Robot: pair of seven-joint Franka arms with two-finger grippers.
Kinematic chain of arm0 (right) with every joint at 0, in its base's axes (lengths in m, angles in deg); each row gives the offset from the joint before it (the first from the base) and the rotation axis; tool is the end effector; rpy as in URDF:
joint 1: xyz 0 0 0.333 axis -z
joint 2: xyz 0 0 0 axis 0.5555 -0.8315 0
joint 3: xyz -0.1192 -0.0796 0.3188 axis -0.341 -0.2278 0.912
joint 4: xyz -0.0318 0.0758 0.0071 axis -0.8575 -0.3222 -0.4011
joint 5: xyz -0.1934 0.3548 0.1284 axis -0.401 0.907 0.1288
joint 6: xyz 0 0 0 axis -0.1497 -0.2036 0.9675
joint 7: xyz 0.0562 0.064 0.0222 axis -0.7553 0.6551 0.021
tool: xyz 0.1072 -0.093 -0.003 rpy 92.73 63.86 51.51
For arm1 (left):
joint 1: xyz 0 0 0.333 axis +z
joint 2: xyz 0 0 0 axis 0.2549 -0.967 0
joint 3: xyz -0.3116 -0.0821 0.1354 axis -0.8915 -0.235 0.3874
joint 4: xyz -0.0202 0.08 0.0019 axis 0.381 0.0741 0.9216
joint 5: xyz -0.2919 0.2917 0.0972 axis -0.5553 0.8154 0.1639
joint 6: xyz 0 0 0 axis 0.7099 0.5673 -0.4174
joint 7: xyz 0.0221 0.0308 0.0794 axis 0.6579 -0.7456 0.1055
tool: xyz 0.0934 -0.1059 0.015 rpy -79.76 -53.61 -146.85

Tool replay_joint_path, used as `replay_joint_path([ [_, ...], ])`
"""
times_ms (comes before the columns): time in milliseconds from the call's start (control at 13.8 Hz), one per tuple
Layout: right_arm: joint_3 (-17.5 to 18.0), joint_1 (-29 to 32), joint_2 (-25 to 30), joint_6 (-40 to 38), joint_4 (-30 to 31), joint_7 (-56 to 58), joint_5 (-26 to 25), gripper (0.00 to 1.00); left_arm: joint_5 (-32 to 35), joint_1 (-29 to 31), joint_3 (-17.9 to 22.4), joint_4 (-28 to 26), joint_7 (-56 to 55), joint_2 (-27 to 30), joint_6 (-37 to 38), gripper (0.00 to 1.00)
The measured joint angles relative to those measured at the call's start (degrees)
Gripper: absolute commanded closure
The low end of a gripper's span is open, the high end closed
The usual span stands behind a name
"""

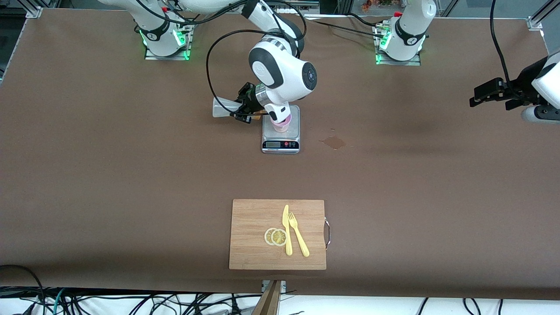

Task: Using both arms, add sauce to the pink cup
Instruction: 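Tilt the bottle nozzle over the cup and squeeze sauce in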

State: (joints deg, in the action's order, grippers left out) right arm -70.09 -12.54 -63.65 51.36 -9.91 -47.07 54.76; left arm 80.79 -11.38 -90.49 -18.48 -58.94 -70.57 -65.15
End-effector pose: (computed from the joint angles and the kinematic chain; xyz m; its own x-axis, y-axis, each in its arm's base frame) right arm 0.4614 0.5005 0.2811 -0.0145 0.7345 -0.6784 0.9951 -0.0559 -0.0819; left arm 0.5864 0.0019 0.6049 0.9903 -0.0190 -0.1376 -0.0060 -0.9955 0.0948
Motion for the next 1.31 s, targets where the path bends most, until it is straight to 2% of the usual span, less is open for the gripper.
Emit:
replay_joint_path([
  [218,-0.1,-1.0,-0.3,-0.5,-0.3,0.0,-0.7,0.87,0.0,0.0,0.0,1.6,0.0,-1.1,0.0,0.0],
  [1308,-0.2,-2.0,-1.7,-1.8,-2.2,0.0,-1.9,0.87,0.0,0.0,-0.3,2.5,0.0,-2.2,0.0,0.0],
])
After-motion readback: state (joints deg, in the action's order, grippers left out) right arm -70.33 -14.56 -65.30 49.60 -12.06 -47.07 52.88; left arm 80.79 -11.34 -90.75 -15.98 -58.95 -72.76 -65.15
